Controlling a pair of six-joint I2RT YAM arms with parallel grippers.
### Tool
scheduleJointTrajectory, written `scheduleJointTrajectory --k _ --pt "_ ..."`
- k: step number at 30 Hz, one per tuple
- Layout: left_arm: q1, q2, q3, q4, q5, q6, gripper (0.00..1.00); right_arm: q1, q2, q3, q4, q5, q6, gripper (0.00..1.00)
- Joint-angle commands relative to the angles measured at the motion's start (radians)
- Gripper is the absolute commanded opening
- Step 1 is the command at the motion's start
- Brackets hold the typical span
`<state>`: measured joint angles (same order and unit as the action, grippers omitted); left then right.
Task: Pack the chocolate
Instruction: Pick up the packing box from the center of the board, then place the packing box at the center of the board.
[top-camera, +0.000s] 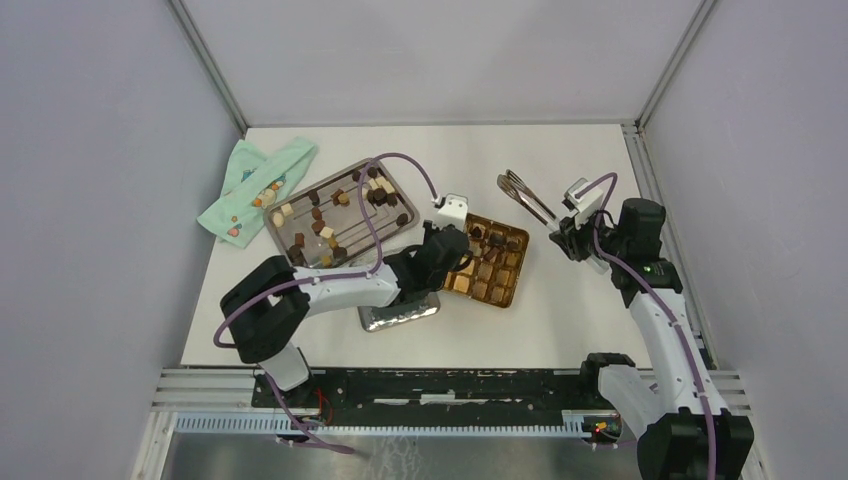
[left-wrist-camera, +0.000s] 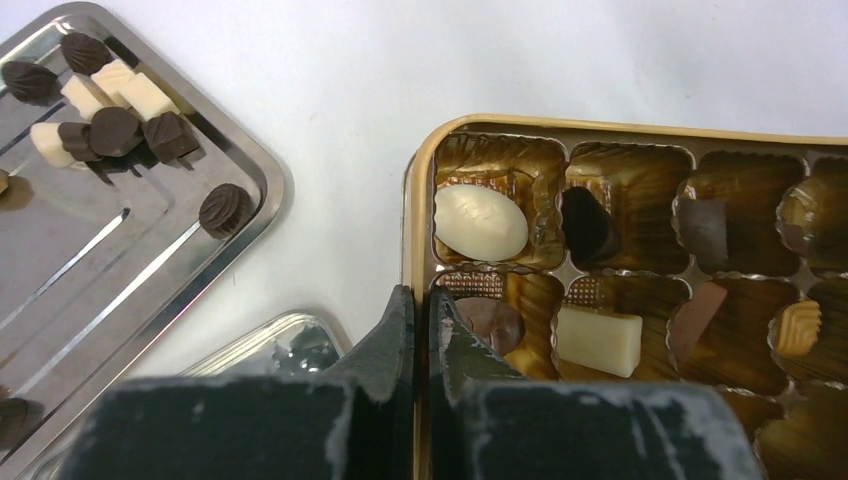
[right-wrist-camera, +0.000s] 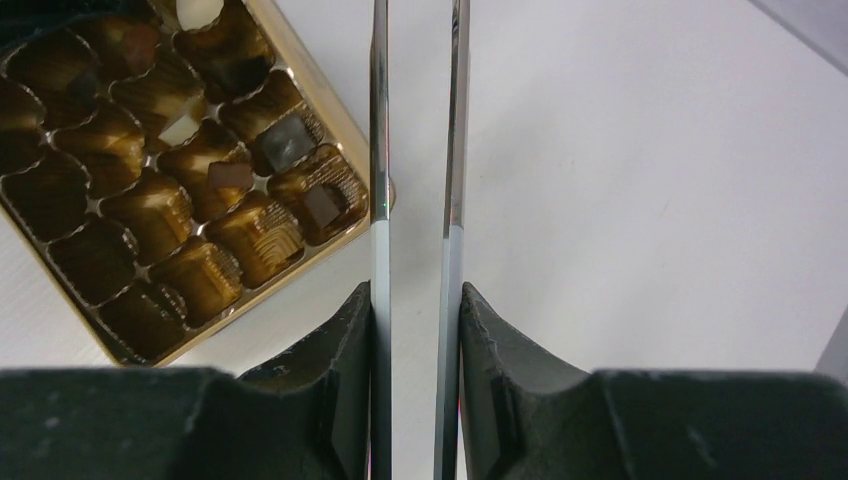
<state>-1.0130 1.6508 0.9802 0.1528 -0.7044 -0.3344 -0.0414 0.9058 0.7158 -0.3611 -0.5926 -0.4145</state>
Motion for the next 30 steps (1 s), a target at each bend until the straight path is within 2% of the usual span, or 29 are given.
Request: scheduleJointTrajectory --k 1,8,12,17,23,30 --pt "-0.047 -0.070 -0.040 0.256 -0.134 0.092 0.02 -0.002 -0.039 0.015 0.072 0.003 0.022 0.01" --pt "-0.122 -0.084 -0.108 0.407 -0.245 0.171 0.02 -0.002 -0.053 0.011 0.072 0.003 0.020 0.01" --pt "-0.124 -0.069 -0.101 0.403 -0.249 0.156 0.02 -0.002 -0.055 0.011 0.073 0.004 0.020 0.01" --pt "-0.080 0.004 0.019 0.180 -0.153 -0.019 0.02 -0.002 -0.056 0.011 0.074 0.027 0.013 0.01" --pt "0.007 0.088 0.103 0.007 0.010 -0.218 0.02 -0.002 -0.068 0.010 0.079 0.055 0.008 0.01" --pt "0.139 0.224 0.252 -0.189 0.197 -0.349 0.02 -0.002 -0.058 0.014 0.036 -0.048 -0.046 0.01"
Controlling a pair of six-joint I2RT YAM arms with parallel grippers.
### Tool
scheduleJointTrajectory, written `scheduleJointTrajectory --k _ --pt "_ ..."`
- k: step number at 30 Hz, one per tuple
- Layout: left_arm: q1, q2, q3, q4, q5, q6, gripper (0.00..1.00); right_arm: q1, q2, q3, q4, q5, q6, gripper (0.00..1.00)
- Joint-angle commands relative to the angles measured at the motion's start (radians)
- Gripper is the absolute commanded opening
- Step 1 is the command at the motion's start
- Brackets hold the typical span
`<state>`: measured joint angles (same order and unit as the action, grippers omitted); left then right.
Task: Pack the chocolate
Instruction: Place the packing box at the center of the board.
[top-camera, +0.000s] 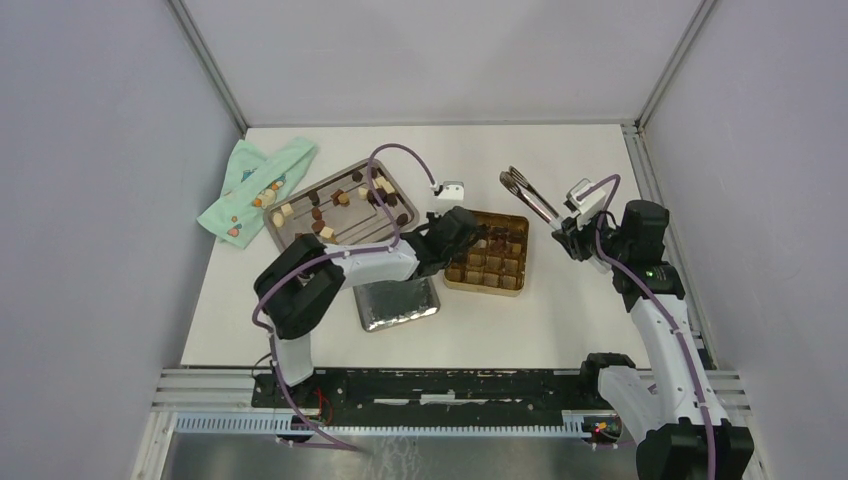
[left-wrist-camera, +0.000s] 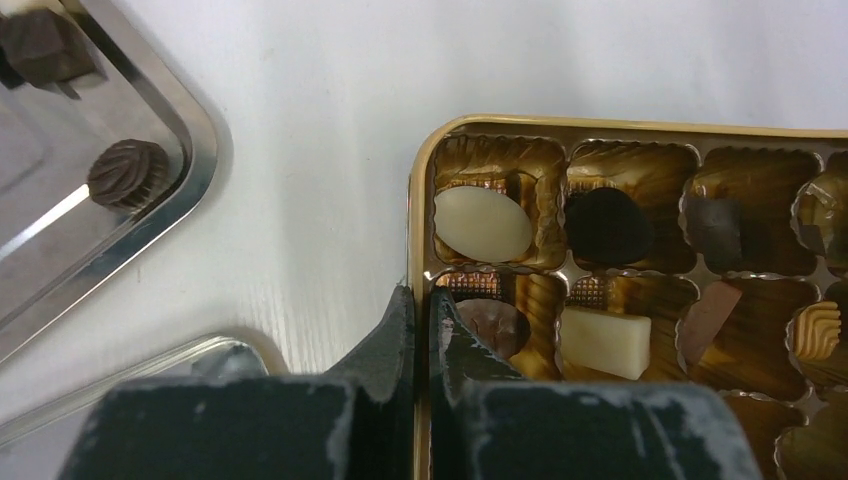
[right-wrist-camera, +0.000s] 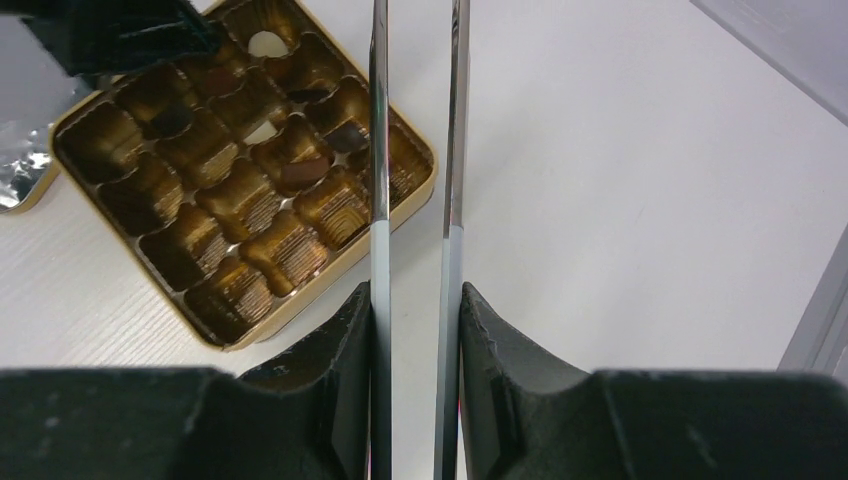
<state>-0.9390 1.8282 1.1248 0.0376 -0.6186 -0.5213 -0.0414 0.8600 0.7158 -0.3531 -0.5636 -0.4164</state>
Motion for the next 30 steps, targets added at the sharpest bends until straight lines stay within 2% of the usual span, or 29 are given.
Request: scheduleJointTrajectory --k 1,5,7,13,17,20,24,30 --pt "0.077 0.059 0.119 -0.085 0.125 -0.167 0.02 -0.002 -0.009 0.017 0.013 -0.097 -0.065 0.01" --pt "0.106 0.091 0.156 -0.097 0.180 -0.168 0.02 0.002 -0.014 0.022 -0.060 -0.161 -0.170 0.01" --pt "0.117 0.102 0.170 -0.104 0.201 -0.172 0.05 0.005 -0.027 0.015 -0.084 -0.154 -0.211 0.01" --pt "0.122 0.075 0.162 -0.111 0.226 -0.168 0.25 0.008 -0.042 -0.024 -0.206 -0.169 -0.350 0.01" --pt "0.122 -0.005 0.120 -0.113 0.218 -0.160 0.43 0.011 -0.054 -0.057 -0.268 -0.175 -0.422 0.02" --pt "0.122 -0.071 0.076 -0.119 0.206 -0.148 0.53 0.011 -0.057 -0.076 -0.298 -0.175 -0.461 0.02" --pt "0.120 -0.175 0.018 -0.120 0.214 -0.114 0.54 0.030 -0.036 -0.084 -0.304 -0.185 -0.472 0.02" --pt "0.120 -0.371 -0.037 -0.172 0.339 0.031 0.56 0.129 0.033 -0.085 -0.279 -0.131 -0.437 0.04"
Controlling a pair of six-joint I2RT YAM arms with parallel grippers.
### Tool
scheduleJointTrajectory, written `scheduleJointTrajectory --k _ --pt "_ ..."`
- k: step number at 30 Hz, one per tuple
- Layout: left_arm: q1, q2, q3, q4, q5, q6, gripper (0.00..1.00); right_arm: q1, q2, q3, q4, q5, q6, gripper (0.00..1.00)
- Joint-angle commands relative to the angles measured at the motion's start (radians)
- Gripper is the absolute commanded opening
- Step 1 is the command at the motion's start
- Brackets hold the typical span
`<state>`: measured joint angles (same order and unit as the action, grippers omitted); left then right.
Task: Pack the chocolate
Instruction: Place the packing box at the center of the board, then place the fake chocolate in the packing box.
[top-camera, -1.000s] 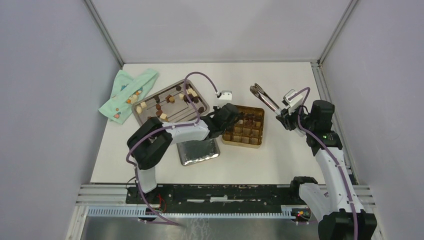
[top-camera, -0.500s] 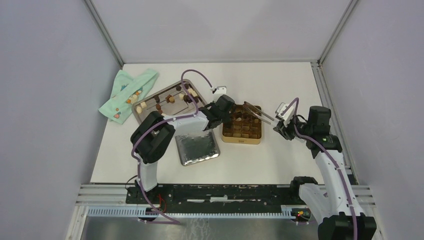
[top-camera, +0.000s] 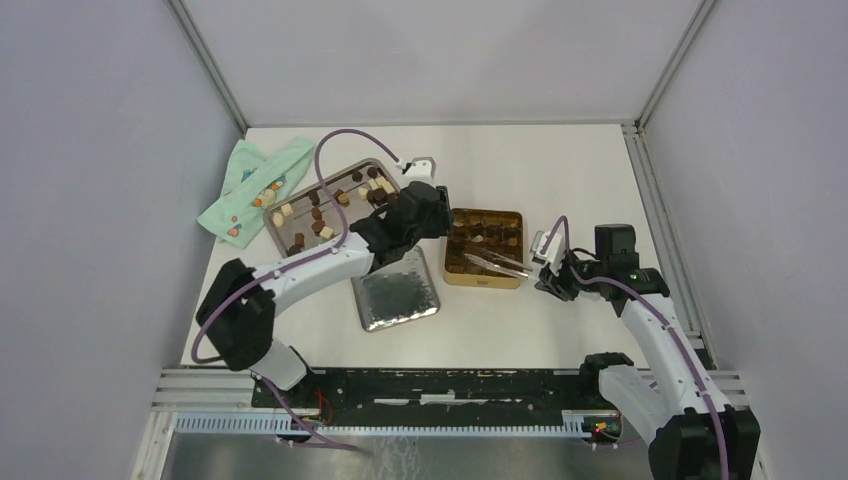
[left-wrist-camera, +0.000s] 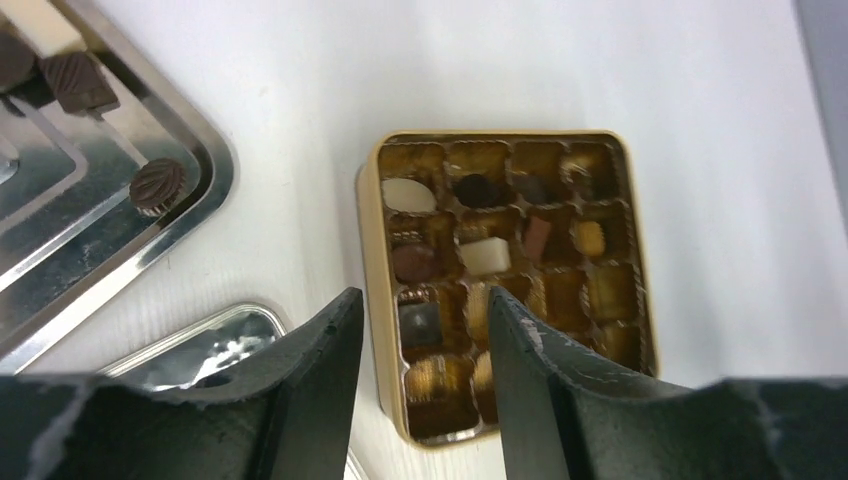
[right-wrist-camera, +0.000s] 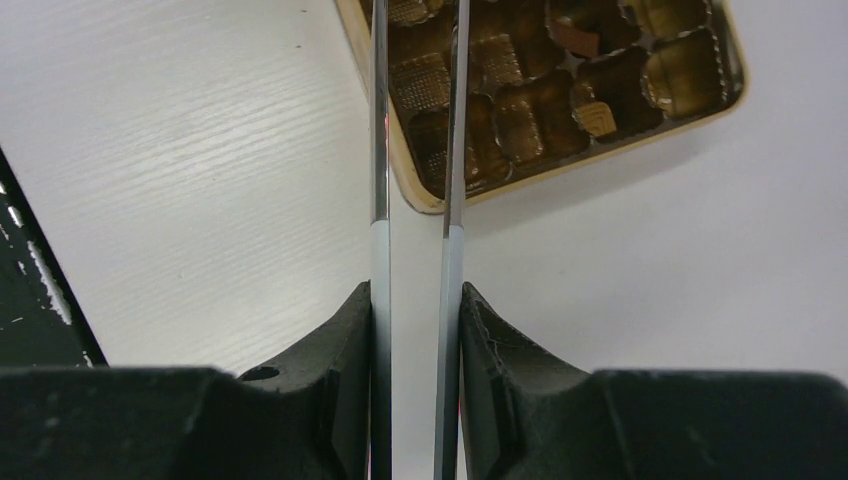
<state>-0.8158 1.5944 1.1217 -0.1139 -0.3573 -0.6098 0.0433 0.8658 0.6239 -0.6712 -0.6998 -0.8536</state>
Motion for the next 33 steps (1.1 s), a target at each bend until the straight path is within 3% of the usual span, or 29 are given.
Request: scheduleJointTrajectory --k 1,6,9,14,19,33 --pt "-0.003 -0.183 -0.057 -0.026 0.085 0.133 0.60 0.053 0.034 0.007 0.045 0.013 0.011 0.04" --pt "-0.003 -0.415 -0.129 -0.112 0.100 0.206 0.77 0.073 0.043 0.005 0.095 0.047 0.070 0.06" --pt "-0.003 -0.536 -0.126 -0.226 0.064 0.272 0.79 0.075 0.044 0.004 0.122 0.058 0.100 0.07" --pt "-0.004 -0.675 -0.151 -0.406 -0.120 0.374 0.83 0.075 0.052 -0.010 0.152 0.095 0.126 0.07" --pt "-0.003 -0.793 -0.269 -0.446 -0.240 0.396 0.89 0.074 0.073 -0.013 0.153 0.106 0.131 0.11" --pt "0.043 -0.854 -0.284 -0.441 -0.243 0.393 0.90 0.074 0.091 -0.019 0.183 0.123 0.167 0.39"
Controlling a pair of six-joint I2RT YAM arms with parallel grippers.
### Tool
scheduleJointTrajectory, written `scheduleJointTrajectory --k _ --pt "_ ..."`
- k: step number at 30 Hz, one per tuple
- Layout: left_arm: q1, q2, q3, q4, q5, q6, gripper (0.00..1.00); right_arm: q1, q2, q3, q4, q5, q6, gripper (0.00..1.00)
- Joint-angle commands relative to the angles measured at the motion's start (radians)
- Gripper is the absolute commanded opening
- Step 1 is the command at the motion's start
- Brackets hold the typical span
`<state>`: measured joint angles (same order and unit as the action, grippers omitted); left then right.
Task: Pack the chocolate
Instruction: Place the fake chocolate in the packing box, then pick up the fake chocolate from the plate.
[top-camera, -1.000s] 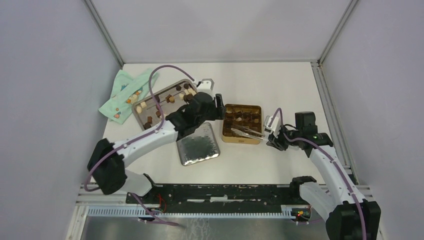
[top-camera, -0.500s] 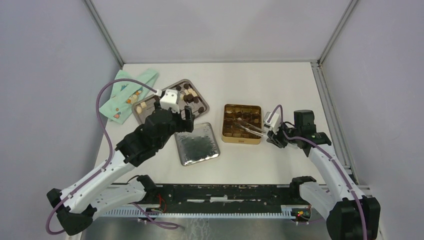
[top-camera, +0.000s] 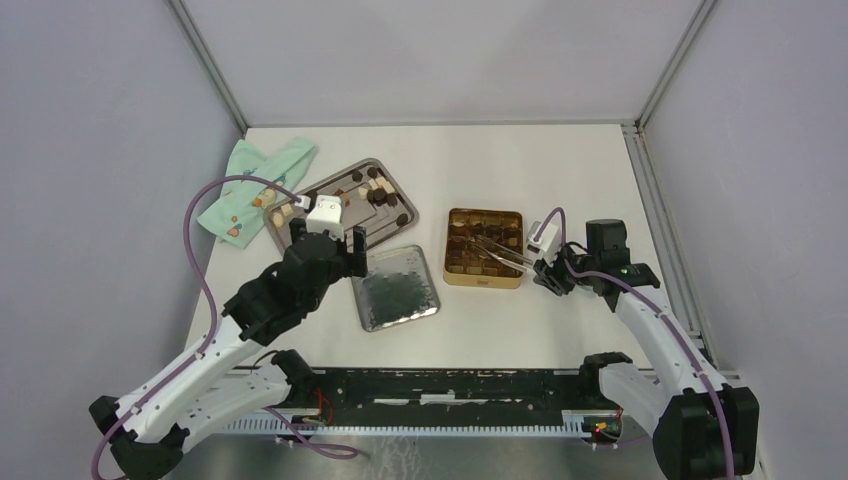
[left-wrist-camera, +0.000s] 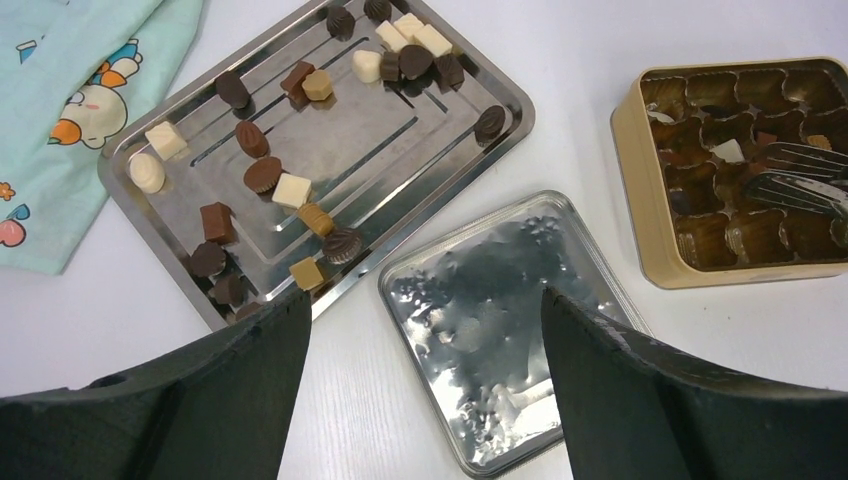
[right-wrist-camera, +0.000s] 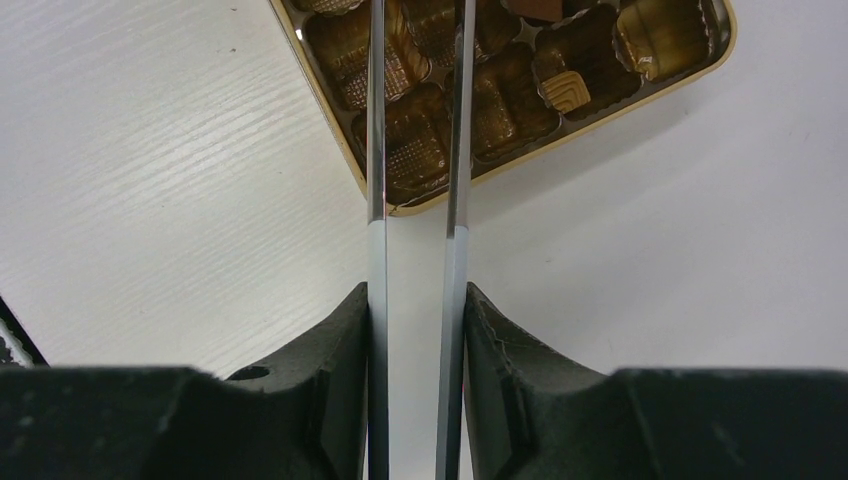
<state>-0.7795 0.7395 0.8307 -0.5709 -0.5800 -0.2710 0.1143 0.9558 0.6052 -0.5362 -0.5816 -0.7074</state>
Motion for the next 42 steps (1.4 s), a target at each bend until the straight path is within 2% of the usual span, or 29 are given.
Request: scheduleJointTrajectory --k 1,10,19,26,32,42 --pt "0.009 0.002 0.007 0.016 -0.018 0.054 0.90 0.003 0.000 -0.001 0.048 0.003 0.023 0.40" --pt "0.013 0.002 0.007 0.016 -0.008 0.054 0.90 0.002 -0.009 0.005 0.043 -0.021 0.024 0.43" --pt "0.014 -0.017 0.007 0.016 -0.004 0.052 0.90 0.002 -0.057 0.038 0.026 -0.155 -0.040 0.42" --pt "0.014 -0.043 0.005 0.017 -0.006 0.051 0.90 0.023 0.005 0.126 0.015 -0.233 -0.068 0.41" --pt "0.016 -0.079 0.004 0.017 -0.027 0.048 0.90 0.181 0.139 0.278 0.042 -0.142 -0.031 0.41" --pt "0.017 -0.180 -0.002 0.017 -0.113 0.034 0.90 0.436 0.469 0.599 0.002 0.049 -0.005 0.40"
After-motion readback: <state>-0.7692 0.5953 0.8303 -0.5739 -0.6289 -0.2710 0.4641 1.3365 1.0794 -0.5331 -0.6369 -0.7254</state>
